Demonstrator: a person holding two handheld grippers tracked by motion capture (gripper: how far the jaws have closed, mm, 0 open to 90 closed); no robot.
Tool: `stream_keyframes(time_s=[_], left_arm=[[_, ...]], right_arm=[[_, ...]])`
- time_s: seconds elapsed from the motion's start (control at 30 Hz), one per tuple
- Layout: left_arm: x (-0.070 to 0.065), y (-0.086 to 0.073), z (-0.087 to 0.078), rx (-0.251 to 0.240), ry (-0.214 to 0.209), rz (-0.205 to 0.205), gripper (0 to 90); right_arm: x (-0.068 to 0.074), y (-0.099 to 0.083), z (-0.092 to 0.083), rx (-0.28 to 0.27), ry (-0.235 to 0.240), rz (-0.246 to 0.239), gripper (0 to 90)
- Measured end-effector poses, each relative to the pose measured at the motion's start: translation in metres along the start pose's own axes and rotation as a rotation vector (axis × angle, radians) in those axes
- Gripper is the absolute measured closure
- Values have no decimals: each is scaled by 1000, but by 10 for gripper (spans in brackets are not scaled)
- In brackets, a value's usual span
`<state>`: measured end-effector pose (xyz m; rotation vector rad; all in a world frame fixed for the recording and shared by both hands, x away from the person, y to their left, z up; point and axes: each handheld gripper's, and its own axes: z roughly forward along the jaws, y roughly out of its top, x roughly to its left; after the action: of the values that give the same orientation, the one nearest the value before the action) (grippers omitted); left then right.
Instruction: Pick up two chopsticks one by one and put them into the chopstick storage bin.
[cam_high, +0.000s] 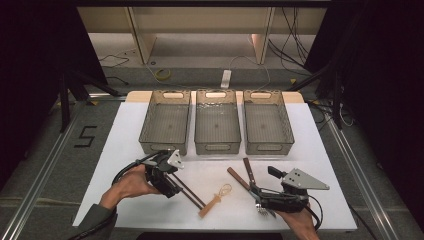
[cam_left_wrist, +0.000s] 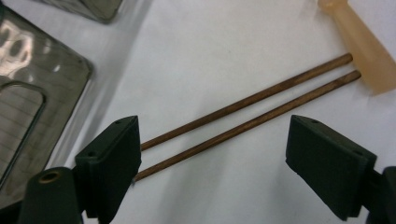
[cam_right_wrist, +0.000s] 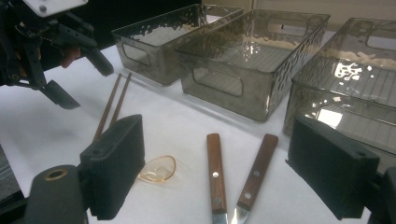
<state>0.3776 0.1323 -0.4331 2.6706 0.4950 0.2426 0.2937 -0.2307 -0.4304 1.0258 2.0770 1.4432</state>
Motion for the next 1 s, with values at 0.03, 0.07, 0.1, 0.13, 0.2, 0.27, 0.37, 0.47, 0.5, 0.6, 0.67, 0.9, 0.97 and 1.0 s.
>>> stream_keyframes(time_s=[0.03,0.07,0.1,0.13,0.2,0.27,0.37,0.47,0.5,0.6,0.67,0.9,0.97,1.0], left_arm=[[0,-1,2,6,-4,9,189],[0,-1,5,14,-3,12,211],[1,-1,7,25,4,24,221],[2,-2,9,39,-4,30,221],[3,-3,12,47,-9,39,228],[4,-3,14,57,-10,42,241],[5,-4,17,63,-24,54,274],[4,-5,19,69,-27,62,285],[4,-5,20,70,-28,68,295],[4,-5,23,88,-27,82,327],[4,-4,24,101,-29,99,336],[4,-1,29,149,-30,148,360],[4,0,31,146,-32,142,369],[4,0,31,146,-33,147,374]], right_arm=[[0,0,0,1,1,1,193],[0,0,0,3,1,2,193],[0,0,0,4,0,0,194],[0,0,0,4,0,0,194],[0,0,0,10,-1,1,194],[0,0,1,9,1,-1,193],[1,0,0,9,1,-3,195],[1,0,1,13,4,-2,195],[1,0,1,13,4,-3,195],[1,0,1,13,6,-4,198],[1,0,1,14,5,-5,198],[2,0,3,25,10,-5,198],[2,-1,3,29,9,-5,198],[2,-1,3,29,9,-4,198]])
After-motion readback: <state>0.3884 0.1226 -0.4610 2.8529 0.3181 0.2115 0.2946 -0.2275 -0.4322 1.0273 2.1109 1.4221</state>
